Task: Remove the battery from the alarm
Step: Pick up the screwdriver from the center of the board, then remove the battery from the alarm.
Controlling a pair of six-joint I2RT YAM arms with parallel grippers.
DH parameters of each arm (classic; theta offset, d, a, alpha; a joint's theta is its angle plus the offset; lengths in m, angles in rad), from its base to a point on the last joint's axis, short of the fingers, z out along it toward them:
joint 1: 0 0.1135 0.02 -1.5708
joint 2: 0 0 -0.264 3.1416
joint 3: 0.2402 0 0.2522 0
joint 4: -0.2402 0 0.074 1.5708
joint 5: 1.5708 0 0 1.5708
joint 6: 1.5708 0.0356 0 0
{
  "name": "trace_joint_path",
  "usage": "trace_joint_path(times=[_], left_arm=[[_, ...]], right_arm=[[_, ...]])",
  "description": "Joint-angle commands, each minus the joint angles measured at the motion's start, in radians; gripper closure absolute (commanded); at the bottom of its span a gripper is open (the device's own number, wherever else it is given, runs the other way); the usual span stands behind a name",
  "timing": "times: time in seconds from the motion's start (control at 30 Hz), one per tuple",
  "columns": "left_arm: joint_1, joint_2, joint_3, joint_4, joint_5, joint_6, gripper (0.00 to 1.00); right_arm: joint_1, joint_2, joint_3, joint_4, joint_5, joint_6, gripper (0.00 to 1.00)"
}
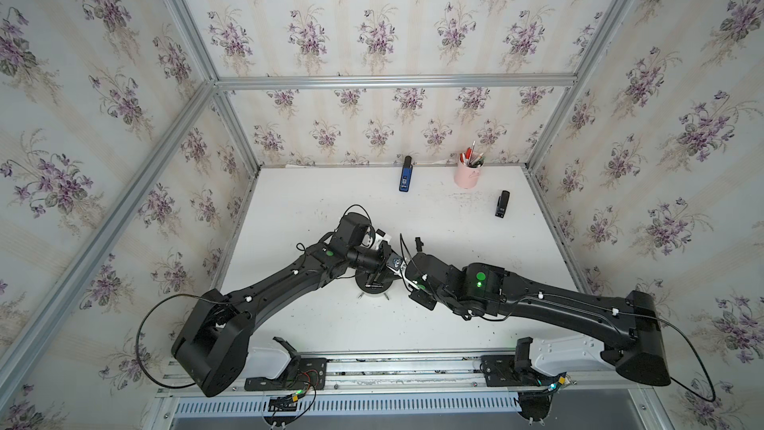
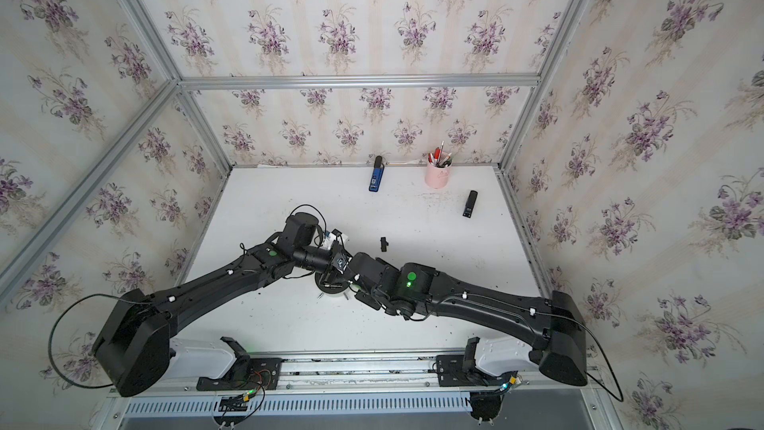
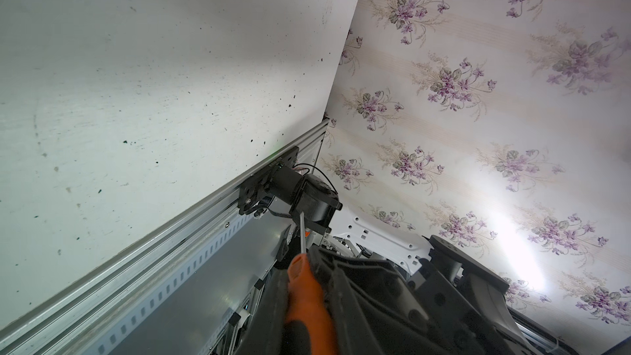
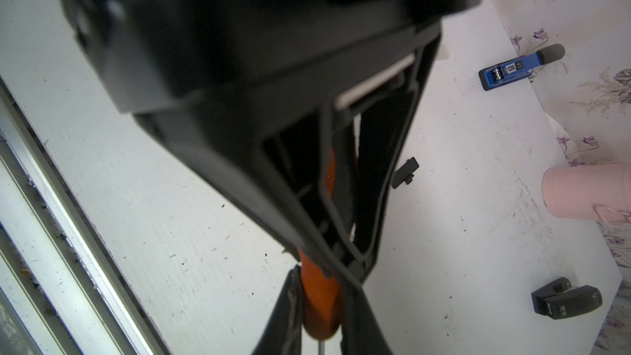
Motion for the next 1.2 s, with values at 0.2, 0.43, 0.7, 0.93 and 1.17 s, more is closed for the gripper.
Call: trace_joint_path(times=[0.2, 0.43, 0.7, 0.93, 1.17], left_arm=[[0.011, -0.044, 0.071, -0.310, -0.044, 0.235, 1.00], [0.082, -0.184, 0.057, -0.409, -0.180, 0.350, 1.00], [0.154, -0.259, 0.263, -0.880, -0.484, 0.691, 1.00], [0.223, -0.261, 0.338, -1.071, -0.637, 0.783, 1.00], [0.292, -0.272, 0.323, -1.076, -0.594, 0.795, 1.00]], right_arm=[[-0.006, 0.006, -0.001, 0.081, 0.120, 0.059, 0.52], [-0.041, -0.070, -0.001, 0.099, 0.076, 0.125, 0.34], [-0.268, -0.160, -0.025, 0.104, -0.202, 0.293, 0.20], [-0.334, 0.059, -0.084, 0.197, -0.513, 0.549, 0.11], [-0.334, 0.164, -0.176, 0.434, -0.656, 0.688, 0.03]])
